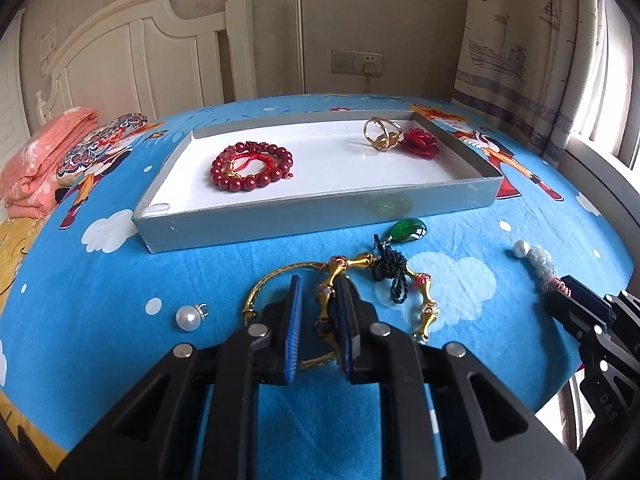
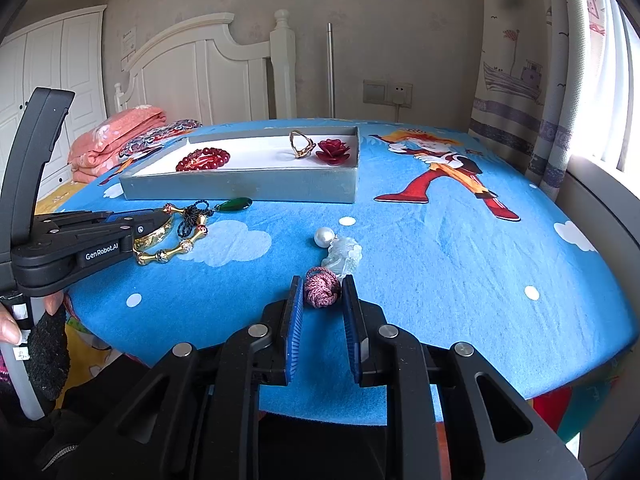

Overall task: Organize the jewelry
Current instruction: 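Lower the left tool onto the gold bamboo links and close it, then lift the bamboo bracelet with the left tool while the right tool holds the pink knot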

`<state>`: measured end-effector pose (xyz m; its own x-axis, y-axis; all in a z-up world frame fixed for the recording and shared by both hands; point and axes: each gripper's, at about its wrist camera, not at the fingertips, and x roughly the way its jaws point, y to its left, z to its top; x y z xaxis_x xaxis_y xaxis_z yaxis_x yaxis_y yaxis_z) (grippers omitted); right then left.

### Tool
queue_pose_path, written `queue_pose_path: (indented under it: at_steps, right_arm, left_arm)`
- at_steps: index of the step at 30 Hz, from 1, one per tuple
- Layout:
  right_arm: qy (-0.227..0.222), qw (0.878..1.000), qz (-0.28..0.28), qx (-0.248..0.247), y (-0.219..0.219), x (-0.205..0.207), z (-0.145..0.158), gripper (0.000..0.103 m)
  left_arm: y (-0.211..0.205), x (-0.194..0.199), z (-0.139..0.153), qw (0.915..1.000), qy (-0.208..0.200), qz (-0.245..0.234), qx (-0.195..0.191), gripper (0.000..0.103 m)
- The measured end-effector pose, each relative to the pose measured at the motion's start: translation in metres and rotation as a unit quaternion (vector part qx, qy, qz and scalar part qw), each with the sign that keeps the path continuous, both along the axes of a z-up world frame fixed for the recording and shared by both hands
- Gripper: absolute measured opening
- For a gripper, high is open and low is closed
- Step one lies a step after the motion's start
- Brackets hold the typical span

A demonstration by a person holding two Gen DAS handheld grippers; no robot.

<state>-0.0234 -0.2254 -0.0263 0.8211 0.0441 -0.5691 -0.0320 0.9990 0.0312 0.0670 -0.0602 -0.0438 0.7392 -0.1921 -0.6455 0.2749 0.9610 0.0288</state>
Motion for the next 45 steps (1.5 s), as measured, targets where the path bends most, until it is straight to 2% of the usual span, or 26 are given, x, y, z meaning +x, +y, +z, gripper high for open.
queue_pose_path:
  at_steps: [4, 7, 12, 17, 18, 19, 34, 45]
  right_arm:
    - [-0.001, 1.000, -0.003, 0.003, -0.001, -0.001, -0.001, 0.043]
    - [-0.002, 1.000, -0.013, 0.007, -0.006, -0.002, 0.000, 0.045]
    - [-0.003, 1.000, -0.015, -0.008, -0.004, 0.002, -0.001, 0.045]
    - [-0.009, 1.000, 0.002, -0.023, 0.005, 0.008, -0.001, 0.037]
    - [-0.010, 1.000, 0.004, -0.022, 0.005, 0.010, -0.001, 0.030]
    - [-0.010, 1.000, 0.009, -0.020, 0.006, 0.011, -0.001, 0.017]
    - [-0.065, 0.995, 0.045, -0.055, 0.041, -0.010, 0.029, 0.015]
    - [-0.078, 0.994, 0.052, -0.061, 0.054, -0.012, 0.044, 0.015]
  left_arm:
    - [0.003, -0.008, 0.001, 0.9997, -0.021, 0.003, -0.015, 0.010]
    - [0.012, -0.013, 0.014, 0.9982, -0.042, 0.007, -0.041, 0.009]
    - [0.020, -0.018, 0.031, 0.9963, -0.051, 0.004, -0.070, 0.009]
    - [0.019, -0.025, 0.039, 0.9954, -0.058, -0.008, -0.077, 0.009]
    - [0.019, -0.026, 0.041, 0.9951, -0.061, -0.009, -0.077, 0.009]
    - [0.019, -0.028, 0.043, 0.9948, -0.065, -0.009, -0.078, 0.009]
    - [0.044, -0.043, 0.053, 0.9926, -0.073, 0.009, -0.096, 0.009]
    - [0.051, -0.052, 0.050, 0.9923, -0.074, 0.016, -0.098, 0.009]
